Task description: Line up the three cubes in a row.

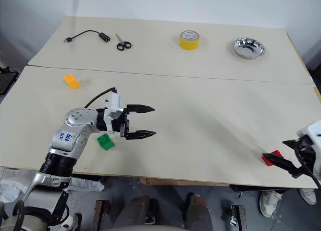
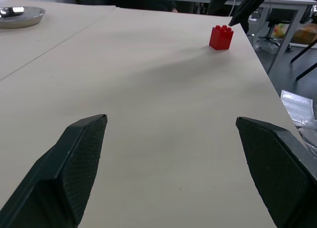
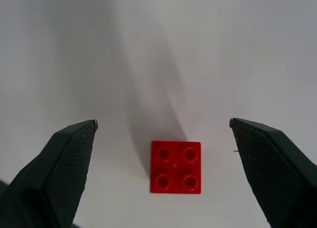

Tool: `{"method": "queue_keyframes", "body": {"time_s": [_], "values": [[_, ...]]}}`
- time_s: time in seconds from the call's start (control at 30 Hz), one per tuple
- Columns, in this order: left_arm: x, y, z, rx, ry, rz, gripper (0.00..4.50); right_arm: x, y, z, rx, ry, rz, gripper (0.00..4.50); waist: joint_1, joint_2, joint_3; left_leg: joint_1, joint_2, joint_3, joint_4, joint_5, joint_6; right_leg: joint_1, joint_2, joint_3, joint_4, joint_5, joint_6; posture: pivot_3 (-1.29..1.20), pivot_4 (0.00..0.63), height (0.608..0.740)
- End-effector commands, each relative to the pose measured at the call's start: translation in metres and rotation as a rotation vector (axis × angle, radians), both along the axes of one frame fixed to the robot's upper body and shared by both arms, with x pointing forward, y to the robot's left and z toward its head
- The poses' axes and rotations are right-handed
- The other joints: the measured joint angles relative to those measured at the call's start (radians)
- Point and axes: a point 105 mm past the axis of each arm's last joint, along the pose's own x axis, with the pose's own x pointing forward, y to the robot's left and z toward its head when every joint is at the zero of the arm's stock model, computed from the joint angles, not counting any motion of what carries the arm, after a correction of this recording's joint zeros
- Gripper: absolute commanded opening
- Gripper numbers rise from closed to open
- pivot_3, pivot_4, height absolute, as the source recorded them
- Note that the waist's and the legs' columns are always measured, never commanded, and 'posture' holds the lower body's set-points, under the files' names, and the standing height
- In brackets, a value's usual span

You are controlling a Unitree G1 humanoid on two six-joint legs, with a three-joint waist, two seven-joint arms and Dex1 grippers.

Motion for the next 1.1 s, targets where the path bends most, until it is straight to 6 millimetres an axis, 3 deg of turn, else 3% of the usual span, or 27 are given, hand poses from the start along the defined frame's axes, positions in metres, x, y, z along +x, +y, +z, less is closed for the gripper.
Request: {"method": "queue_keyframes", "body": {"time_s": [0.03,0.13,0.37,0.43,0.53,0.67,0.87,1.0,1.1], "values": [[-0.007,-0.002,0.010,-0.007,-0.048,-0.018,4.41,0.003,-0.008,-0.007,-0.057,0.047,-0.007,4.50,0.001,0.000,0.000,0.000,0.000,0.000,0.000,0.000,0.000,0.000,0.000,0.000,0.000,0.000,0.000,0.00,0.150,0.740],[-0.011,-0.001,0.010,-0.007,-0.045,-0.017,4.50,0.004,-0.010,-0.012,-0.078,0.076,0.005,3.95,-0.003,0.000,0.000,0.000,0.000,0.000,0.000,0.000,0.000,0.000,0.000,0.000,0.000,0.000,0.000,0.00,0.150,0.740],[-0.012,0.000,0.010,-0.006,-0.049,-0.013,4.50,0.012,-0.009,-0.015,-0.073,0.075,0.027,1.57,-0.008,0.000,0.000,0.000,0.001,0.000,0.000,0.000,0.000,0.000,0.001,0.000,0.001,0.000,0.000,0.00,0.150,0.740],[-0.011,0.000,0.012,-0.003,-0.057,-0.012,4.50,0.016,-0.005,-0.013,-0.082,0.064,0.077,1.48,-0.007,0.000,0.000,0.000,0.000,0.000,0.000,0.000,0.000,0.000,0.000,0.000,0.000,0.000,0.000,0.00,0.150,0.740],[-0.010,0.007,0.017,-0.021,-0.046,-0.016,4.50,0.025,0.026,0.009,-0.028,0.004,0.287,1.48,-0.009,0.000,0.000,0.001,0.000,0.001,0.000,0.000,0.000,0.000,0.001,0.000,0.001,0.000,0.000,0.00,0.150,0.740],[-0.006,0.030,0.024,-0.044,-0.014,-0.005,4.50,0.059,0.074,0.039,-0.077,-0.080,0.547,1.48,-0.033,0.000,0.000,0.002,0.002,0.002,0.001,0.000,0.000,0.000,0.001,0.002,0.002,0.000,0.000,0.00,0.150,0.740],[0.004,0.069,0.019,-0.029,0.027,0.116,4.50,0.103,0.161,0.046,-0.164,-0.009,0.876,1.48,-0.049,0.000,0.001,0.001,0.003,0.001,0.000,0.001,-0.002,-0.002,0.002,0.000,0.002,-0.001,-0.001,0.00,0.150,0.740],[0.005,0.085,0.018,-0.028,0.025,0.185,4.50,0.124,0.193,0.047,-0.208,-0.027,0.970,1.48,-0.036,0.000,0.001,-0.003,0.001,-0.003,0.000,0.001,-0.002,-0.004,0.001,-0.004,0.002,-0.001,-0.001,0.00,0.150,0.740],[-0.004,0.100,0.017,-0.039,0.017,0.265,4.50,0.137,0.218,0.032,-0.292,-0.026,1.064,1.48,-0.040,0.000,0.001,-0.005,-0.001,-0.004,0.000,0.001,-0.001,-0.004,0.000,-0.005,0.002,0.000,-0.001,0.00,0.150,0.740]]}}
